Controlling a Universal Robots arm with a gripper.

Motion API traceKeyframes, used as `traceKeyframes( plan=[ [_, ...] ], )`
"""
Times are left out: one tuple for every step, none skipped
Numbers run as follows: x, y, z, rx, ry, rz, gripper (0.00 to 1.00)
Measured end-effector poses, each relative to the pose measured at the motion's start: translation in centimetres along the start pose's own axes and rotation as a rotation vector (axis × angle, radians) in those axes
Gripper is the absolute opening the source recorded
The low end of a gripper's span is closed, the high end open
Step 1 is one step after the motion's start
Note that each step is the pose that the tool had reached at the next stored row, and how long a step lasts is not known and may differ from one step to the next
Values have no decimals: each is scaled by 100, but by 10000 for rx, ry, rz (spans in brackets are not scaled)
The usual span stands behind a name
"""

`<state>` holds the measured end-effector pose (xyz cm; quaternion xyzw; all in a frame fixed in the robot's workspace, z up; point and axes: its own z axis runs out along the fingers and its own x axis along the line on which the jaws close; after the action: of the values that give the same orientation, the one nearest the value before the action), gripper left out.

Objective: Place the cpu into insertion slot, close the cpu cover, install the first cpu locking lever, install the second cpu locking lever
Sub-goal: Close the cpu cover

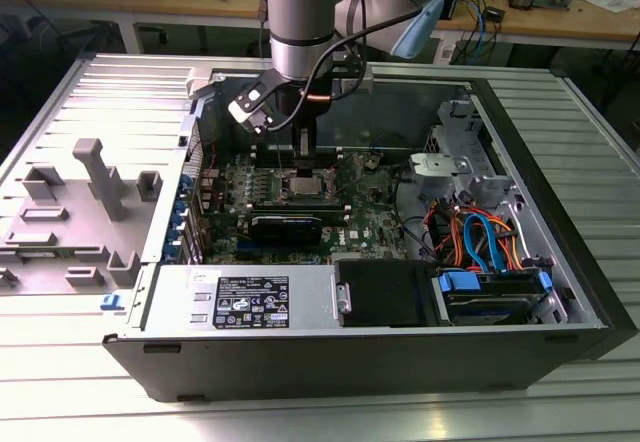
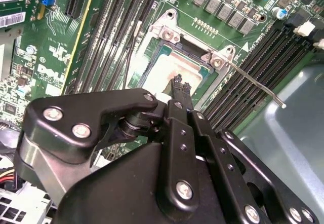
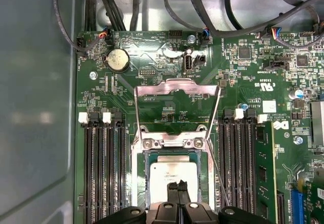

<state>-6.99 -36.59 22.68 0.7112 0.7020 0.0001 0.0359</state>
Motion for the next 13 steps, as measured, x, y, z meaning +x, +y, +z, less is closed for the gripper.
traceKeyframes(
  plan=[
    [0,0,-6,0,3,0,11],
    [-1,0,-10,1,3,0,11],
    [-1,0,-12,0,4,0,11],
    [-1,0,-12,0,4,1,11],
    [-1,1,-16,1,2,0,11],
    [-1,1,-17,1,2,0,11],
    [-1,1,-16,1,3,0,11],
    [-1,1,-17,1,2,0,11],
    [-1,1,-17,1,3,0,11],
    [-1,1,-17,1,3,0,11],
    [-1,1,-17,2,2,0,11],
    [-1,1,-17,1,2,1,11],
    [-1,1,-17,1,3,0,11]
  ],
)
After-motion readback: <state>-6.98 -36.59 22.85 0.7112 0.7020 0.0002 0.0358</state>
